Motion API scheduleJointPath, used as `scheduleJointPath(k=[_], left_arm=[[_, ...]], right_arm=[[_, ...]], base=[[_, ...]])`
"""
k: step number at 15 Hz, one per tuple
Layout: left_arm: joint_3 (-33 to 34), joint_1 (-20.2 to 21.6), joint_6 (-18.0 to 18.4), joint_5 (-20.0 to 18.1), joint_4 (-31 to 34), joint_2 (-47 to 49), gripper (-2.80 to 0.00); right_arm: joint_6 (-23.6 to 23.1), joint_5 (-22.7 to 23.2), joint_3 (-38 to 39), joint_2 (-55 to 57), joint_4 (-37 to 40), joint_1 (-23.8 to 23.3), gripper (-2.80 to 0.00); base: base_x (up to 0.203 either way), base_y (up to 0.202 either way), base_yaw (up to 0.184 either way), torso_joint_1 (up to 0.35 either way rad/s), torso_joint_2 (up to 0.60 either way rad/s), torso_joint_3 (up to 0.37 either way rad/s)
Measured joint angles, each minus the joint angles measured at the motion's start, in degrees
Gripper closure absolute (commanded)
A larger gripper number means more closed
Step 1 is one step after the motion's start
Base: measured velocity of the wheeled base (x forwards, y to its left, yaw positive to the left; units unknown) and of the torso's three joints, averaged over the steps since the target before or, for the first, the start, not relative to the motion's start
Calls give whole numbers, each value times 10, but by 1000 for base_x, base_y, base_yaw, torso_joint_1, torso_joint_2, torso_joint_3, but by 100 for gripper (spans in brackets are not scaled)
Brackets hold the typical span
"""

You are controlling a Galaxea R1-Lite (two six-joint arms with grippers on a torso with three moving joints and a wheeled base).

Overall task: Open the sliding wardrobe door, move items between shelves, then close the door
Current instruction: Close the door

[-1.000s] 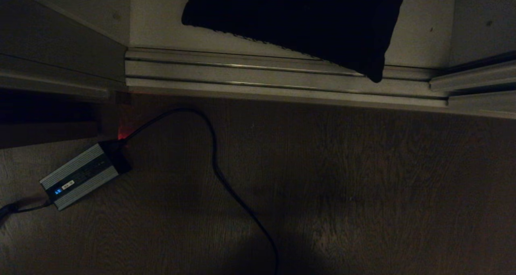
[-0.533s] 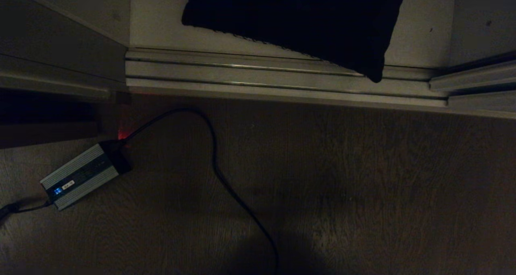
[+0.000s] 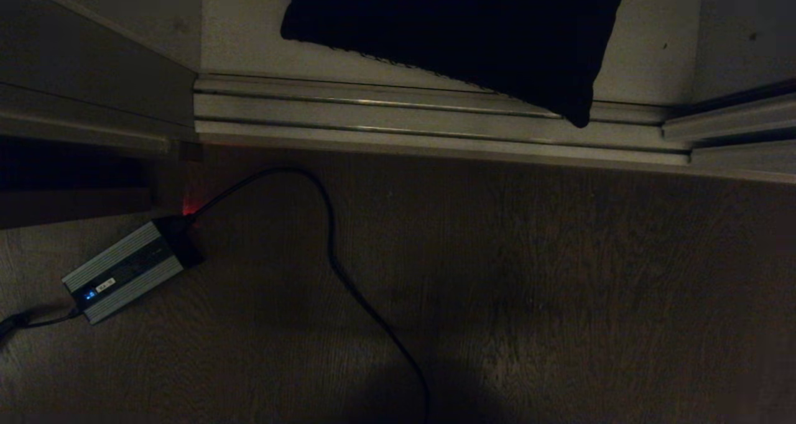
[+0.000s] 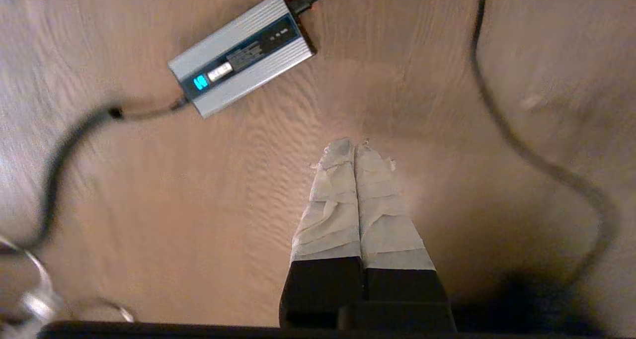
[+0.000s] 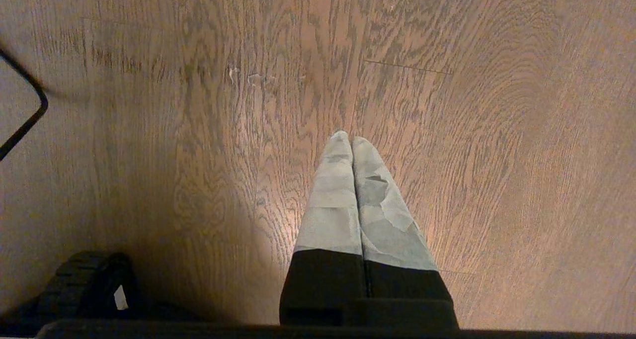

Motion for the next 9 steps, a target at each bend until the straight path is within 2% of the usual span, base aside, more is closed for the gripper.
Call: scheduleJointPath(k=[3, 5, 7, 9], left_arm=[[126, -7, 61, -2, -85, -72, 0], [201, -9, 79, -10, -137, -103, 0], [260, -10, 73, -16, -166, -119, 0], [316, -10, 33, -16, -205, -127, 0]], right_arm=[[0, 0, 0, 0, 0, 0, 0], [0, 0, 0, 0, 0, 0, 0], [0, 0, 0, 0, 0, 0, 0], [0, 0, 0, 0, 0, 0, 0]], base=[[0, 0, 0, 0, 0, 0], [0, 0, 0, 0, 0, 0], [0, 0, 0, 0, 0, 0], [0, 0, 0, 0, 0, 0]])
